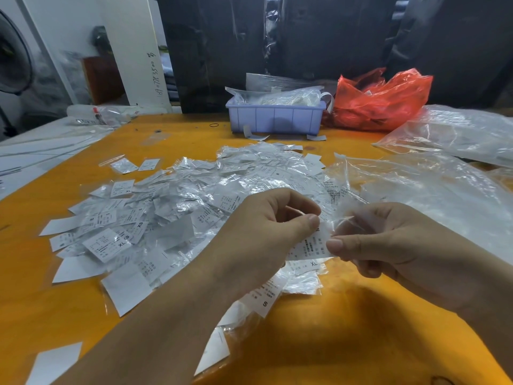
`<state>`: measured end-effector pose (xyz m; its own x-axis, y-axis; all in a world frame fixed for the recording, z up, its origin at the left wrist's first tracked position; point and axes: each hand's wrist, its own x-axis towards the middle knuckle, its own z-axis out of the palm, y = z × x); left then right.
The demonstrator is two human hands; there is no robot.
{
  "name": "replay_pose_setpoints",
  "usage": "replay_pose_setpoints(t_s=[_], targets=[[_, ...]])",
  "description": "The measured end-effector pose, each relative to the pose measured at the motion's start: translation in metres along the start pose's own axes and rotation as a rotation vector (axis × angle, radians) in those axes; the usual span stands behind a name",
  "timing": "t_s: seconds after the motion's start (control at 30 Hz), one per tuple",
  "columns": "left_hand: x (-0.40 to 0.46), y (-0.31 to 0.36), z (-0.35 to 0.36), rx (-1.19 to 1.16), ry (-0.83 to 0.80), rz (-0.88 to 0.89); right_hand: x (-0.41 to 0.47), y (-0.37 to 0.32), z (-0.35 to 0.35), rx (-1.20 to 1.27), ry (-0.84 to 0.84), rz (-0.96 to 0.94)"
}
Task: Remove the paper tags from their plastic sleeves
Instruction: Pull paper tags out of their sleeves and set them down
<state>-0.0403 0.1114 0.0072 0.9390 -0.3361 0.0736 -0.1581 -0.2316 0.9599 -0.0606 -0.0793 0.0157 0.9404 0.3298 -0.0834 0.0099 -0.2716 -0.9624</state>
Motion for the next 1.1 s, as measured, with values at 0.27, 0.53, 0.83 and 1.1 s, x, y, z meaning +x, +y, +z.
replay_pose_setpoints(t_s=[0.27,0.53,0.83,1.1], targets=[[0.002,-0.002,0.0,-0.027,0.047,-0.019,0.0,0.0,0.006,0.042,0.009,-0.032],[0.001,-0.004,0.005,-0.067,0.088,-0.003,0.001,0.002,0.01,0.06,0.048,-0.046],[-0.001,-0.005,0.014,-0.1,0.177,0.063,0.002,0.002,0.015,0.124,0.064,-0.032],[0.0,-0.005,0.012,-0.17,0.102,0.042,0.003,0.004,0.014,0.231,0.099,-0.04]])
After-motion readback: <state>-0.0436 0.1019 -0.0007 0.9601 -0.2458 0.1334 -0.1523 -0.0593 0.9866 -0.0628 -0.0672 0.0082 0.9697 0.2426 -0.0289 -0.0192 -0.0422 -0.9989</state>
